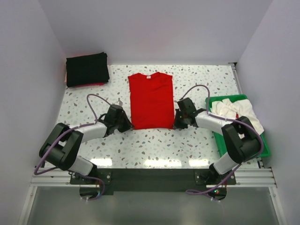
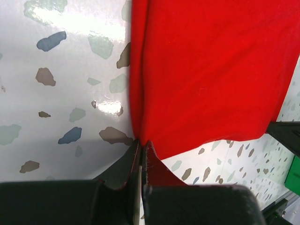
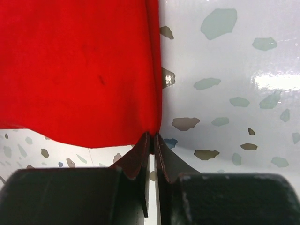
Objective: Fold and stack the t-shirts
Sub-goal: Fold the tshirt
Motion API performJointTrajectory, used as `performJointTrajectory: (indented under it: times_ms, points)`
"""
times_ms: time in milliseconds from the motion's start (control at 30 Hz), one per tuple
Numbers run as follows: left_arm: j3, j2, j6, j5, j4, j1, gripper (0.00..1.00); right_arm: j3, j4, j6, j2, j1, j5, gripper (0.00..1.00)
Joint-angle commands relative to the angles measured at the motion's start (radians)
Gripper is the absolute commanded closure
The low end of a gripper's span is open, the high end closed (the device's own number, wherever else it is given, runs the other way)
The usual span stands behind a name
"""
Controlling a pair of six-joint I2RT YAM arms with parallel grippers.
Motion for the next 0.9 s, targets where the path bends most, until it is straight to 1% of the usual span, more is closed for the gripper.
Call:
performJointTrajectory:
  times_ms: [0,67,100,133,233,333,367,433,467,533,567,600,633,667,700,733,833,867]
  points:
    - [0.003,-0.009,0.012,-0.026,-0.077,-0.008,1.0,-0.02,0.032,0.014,-0.019,-0.009,-0.024,0.94]
    - [-0.011,-0.027,0.02,-0.026,-0.082,-0.01,1.0,-0.041,0.026,0.014,-0.039,-0.013,-0.031,0.99]
    - [-0.017,-0.036,0.018,-0.026,-0.082,-0.008,1.0,-0.049,0.023,0.011,-0.05,-0.015,-0.035,1.0]
    - [-0.024,-0.047,0.021,-0.023,-0.114,-0.011,1.0,-0.058,0.014,0.008,-0.08,-0.013,-0.042,1.0]
    - [-0.072,-0.101,0.018,-0.018,-0.128,-0.021,1.0,-0.106,-0.004,0.001,-0.16,-0.015,-0.067,1.0]
    - [-0.107,-0.183,0.006,-0.021,-0.163,-0.051,1.0,-0.158,-0.037,-0.005,-0.239,-0.013,-0.084,1.0]
    - [-0.115,-0.232,0.001,-0.028,-0.177,-0.079,1.0,-0.185,-0.046,-0.003,-0.303,-0.013,-0.109,1.0]
    - [-0.142,-0.288,-0.019,-0.055,-0.218,-0.114,1.0,-0.215,-0.092,-0.005,-0.37,-0.012,-0.12,1.0]
    - [-0.153,-0.341,-0.029,-0.066,-0.234,-0.149,1.0,-0.244,-0.112,-0.005,-0.454,-0.009,-0.122,1.0]
    - [-0.198,-0.398,-0.068,-0.074,-0.258,-0.174,1.0,-0.272,-0.176,-0.005,-0.539,-0.006,-0.127,1.0]
    - [-0.21,-0.458,-0.081,-0.077,-0.273,-0.194,1.0,-0.294,-0.198,-0.006,-0.614,-0.003,-0.136,1.0]
    - [-0.221,-0.49,-0.109,-0.081,-0.289,-0.206,1.0,-0.305,-0.237,-0.003,-0.66,-0.003,-0.154,1.0]
    - [-0.239,-0.557,-0.121,-0.087,-0.319,-0.217,1.0,-0.325,-0.259,0.006,-0.697,-0.001,-0.16,1.0]
    - [-0.244,-0.593,-0.131,-0.1,-0.338,-0.234,1.0,-0.331,-0.279,0.011,-0.732,0.004,-0.165,1.0]
    - [-0.248,-0.627,-0.144,-0.104,-0.358,-0.237,1.0,-0.338,-0.297,0.012,-0.803,0.004,-0.17,1.0]
    - [-0.25,-0.685,-0.147,-0.109,-0.388,-0.238,1.0,-0.345,-0.326,0.017,-0.826,0.007,-0.17,1.0]
    - [-0.218,-0.751,-0.138,-0.115,-0.431,-0.238,1.0,-0.321,-0.368,0.014,-0.872,0.005,-0.165,1.0]
    - [-0.204,-0.753,-0.131,-0.15,-0.438,-0.238,1.0,-0.309,-0.376,0.011,-0.872,0.007,-0.162,1.0]
